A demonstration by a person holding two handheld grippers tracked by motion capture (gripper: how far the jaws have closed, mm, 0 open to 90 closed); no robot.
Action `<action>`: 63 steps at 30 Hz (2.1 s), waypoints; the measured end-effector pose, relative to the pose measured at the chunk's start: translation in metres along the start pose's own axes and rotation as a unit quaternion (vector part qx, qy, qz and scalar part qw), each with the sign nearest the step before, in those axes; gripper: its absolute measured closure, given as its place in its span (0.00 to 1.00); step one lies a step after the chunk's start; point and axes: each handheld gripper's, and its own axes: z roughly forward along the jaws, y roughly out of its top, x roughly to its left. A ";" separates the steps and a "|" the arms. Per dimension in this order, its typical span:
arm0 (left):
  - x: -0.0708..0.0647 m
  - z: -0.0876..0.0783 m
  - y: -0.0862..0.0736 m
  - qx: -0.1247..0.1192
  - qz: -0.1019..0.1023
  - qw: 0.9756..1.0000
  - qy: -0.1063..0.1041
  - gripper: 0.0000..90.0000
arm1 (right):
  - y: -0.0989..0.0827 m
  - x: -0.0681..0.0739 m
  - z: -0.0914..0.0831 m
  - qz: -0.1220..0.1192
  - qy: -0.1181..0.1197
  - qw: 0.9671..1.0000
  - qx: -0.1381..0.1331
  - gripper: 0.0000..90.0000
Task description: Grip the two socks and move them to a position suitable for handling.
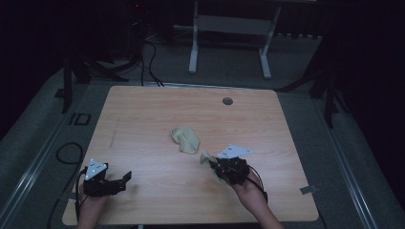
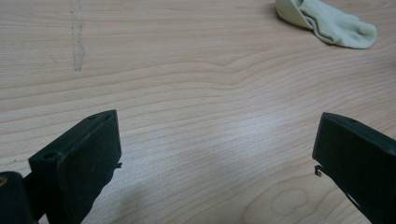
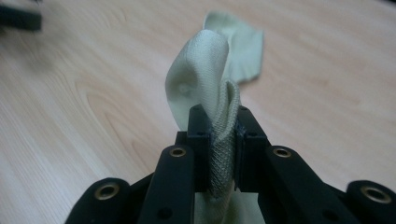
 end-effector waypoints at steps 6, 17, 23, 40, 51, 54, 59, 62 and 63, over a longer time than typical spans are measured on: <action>0.000 0.001 0.000 0.001 0.002 1.000 -0.001 0.01 | -0.026 0.003 0.026 0.012 -0.006 0.999 0.034 0.88; -0.001 0.000 0.000 0.000 0.005 1.000 -0.006 0.01 | -0.048 0.011 0.059 0.009 -0.002 0.997 0.077 0.83; -0.002 0.000 0.001 -0.001 0.009 1.000 -0.007 0.01 | -0.049 0.019 0.059 0.009 0.001 0.997 0.077 0.65; -0.018 0.000 0.006 -0.012 0.016 0.999 -0.033 0.01 | -0.045 0.034 0.071 0.015 -0.001 0.997 0.075 0.28; -0.062 0.009 0.015 0.006 0.097 0.989 -0.108 0.10 | -0.031 0.032 0.063 0.031 0.015 0.999 0.042 0.28; -0.084 0.013 0.019 0.012 0.131 0.979 -0.153 0.18 | -0.026 0.030 0.051 0.029 0.020 0.999 0.029 0.30; -0.118 0.020 0.026 0.016 0.176 0.958 -0.228 0.49 | -0.026 0.032 0.036 0.029 0.036 0.999 0.017 0.48; -0.124 0.022 0.026 0.021 0.188 0.952 -0.239 0.62 | -0.030 0.035 0.035 0.020 0.035 0.999 0.016 0.50; -0.136 0.029 0.027 0.029 0.210 0.945 -0.250 0.62 | -0.030 0.035 0.035 0.020 0.035 0.999 0.016 0.55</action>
